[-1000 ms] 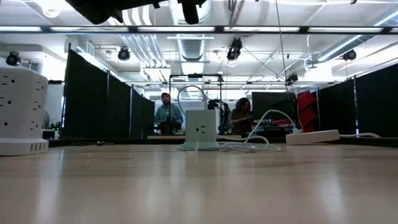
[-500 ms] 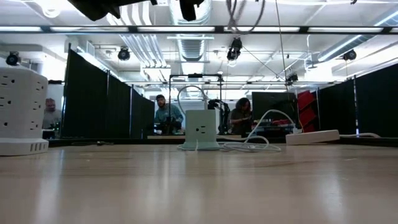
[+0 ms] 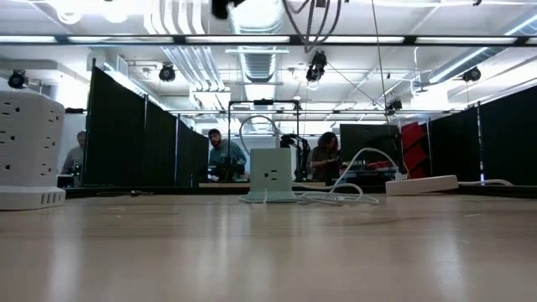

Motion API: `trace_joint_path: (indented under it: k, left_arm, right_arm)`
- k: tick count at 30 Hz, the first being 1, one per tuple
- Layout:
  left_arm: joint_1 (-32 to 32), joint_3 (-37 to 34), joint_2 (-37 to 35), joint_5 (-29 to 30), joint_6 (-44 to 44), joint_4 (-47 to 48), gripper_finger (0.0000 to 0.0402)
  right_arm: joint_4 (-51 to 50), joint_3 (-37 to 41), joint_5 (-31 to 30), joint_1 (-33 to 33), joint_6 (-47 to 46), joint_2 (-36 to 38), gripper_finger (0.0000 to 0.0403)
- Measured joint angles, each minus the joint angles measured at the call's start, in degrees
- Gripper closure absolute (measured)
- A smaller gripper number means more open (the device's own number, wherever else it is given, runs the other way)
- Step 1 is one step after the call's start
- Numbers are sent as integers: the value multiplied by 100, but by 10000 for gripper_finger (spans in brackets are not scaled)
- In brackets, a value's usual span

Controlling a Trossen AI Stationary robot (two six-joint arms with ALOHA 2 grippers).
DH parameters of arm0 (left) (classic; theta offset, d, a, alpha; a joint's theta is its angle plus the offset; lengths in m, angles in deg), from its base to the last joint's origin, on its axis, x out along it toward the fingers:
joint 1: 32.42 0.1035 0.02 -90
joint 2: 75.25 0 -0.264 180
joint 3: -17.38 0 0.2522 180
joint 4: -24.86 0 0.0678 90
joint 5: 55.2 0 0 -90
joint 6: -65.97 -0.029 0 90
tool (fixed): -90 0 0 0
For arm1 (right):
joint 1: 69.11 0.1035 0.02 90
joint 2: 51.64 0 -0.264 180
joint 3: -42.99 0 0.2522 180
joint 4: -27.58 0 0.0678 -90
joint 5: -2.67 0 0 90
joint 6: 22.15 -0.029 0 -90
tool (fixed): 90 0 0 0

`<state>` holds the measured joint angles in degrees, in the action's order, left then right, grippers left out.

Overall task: Insert USB
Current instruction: Insert the white charger cable into the middle left white outlet extension

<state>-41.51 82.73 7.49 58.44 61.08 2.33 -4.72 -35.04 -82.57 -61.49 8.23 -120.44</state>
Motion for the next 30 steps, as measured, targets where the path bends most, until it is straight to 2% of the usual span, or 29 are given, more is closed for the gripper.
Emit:
trace_joint_path:
  k: [2,4,8,12,18,23,25,30]
  left_arm:
    - [-10,-2,-126,473,42,493,214]
    - [-12,-31,-157,603,268,822,217]
    - [-29,-135,65,273,1063,1515,224]
    - [-77,-371,560,-371,1878,1632,234]
    - [-287,-459,1524,-481,2812,1834,252]
    - [-402,-432,1424,-452,3843,3291,269]
    - [-525,-390,1128,-175,4035,3959,277]
    - [-1085,-321,76,1513,4180,4944,295]
  right_arm:
    - [-48,2,13,64,16,0,403]
    - [-37,2,15,124,94,1,403]
    - [277,4,-33,190,403,11,403]
    - [843,4,-41,188,858,44,403]
    - [2110,20,-73,188,1419,44,403]
    - [2625,215,23,188,1433,44,403]
    - [2705,261,186,186,1394,44,403]
    - [2698,305,592,176,1113,44,403]
